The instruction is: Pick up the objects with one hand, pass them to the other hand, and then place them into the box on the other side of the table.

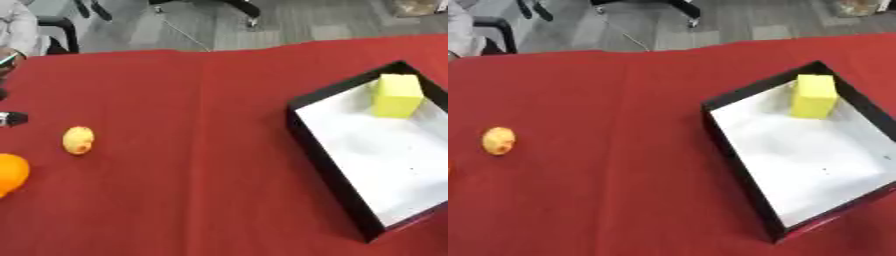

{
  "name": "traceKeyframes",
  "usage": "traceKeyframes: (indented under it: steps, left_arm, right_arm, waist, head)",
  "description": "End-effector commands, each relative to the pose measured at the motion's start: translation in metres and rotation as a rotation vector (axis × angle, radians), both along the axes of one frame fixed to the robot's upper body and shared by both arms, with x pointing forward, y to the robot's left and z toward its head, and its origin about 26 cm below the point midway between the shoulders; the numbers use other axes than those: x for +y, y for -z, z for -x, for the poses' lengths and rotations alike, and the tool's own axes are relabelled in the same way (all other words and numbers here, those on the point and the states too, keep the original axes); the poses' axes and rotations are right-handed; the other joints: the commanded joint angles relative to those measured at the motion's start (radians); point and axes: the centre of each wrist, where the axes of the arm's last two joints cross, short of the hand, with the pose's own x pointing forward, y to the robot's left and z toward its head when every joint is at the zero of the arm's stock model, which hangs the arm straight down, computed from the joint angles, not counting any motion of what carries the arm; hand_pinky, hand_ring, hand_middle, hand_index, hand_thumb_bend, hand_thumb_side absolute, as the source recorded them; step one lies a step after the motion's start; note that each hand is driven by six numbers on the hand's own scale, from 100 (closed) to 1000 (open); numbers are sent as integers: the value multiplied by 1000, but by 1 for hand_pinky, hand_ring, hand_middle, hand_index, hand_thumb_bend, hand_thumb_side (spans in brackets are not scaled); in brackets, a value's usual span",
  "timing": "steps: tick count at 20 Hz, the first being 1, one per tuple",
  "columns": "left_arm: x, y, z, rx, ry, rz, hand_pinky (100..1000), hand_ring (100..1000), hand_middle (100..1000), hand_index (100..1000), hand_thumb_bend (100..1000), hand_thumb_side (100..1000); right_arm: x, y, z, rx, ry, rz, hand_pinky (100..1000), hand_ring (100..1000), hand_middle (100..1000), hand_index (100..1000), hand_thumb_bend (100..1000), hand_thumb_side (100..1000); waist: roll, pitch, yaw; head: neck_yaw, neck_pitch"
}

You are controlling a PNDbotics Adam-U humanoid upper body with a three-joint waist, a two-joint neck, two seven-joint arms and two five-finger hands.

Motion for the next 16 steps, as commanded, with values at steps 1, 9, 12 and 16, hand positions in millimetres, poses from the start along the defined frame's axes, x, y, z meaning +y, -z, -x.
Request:
traceKeyframes:
  steps: [1,9,12,16]
  left_arm:
    - [10,-24,9,-8,-22,-85,895,908,807,876,710,735]
    - [12,-16,8,35,-44,-128,890,907,813,882,751,747]
    - [11,-13,7,40,-40,-126,891,897,813,883,744,757]
    - [12,-8,7,59,-44,-127,888,896,814,882,770,763]
  right_arm:
    - [-5,-15,6,-35,26,37,829,870,837,817,634,336]
    - [-7,-14,7,-40,35,27,829,867,834,811,633,335]
    - [-8,-14,8,-42,39,23,829,867,834,810,633,334]
    - [-8,-13,7,-40,41,22,828,867,834,809,633,333]
  waist:
    - [6,-4,4]
    - [4,2,10]
    - [4,7,14]
    - [4,12,16]
  head:
    - [16,-13]
    - [80,-31]
    - [120,-41]
    - [145,-44]
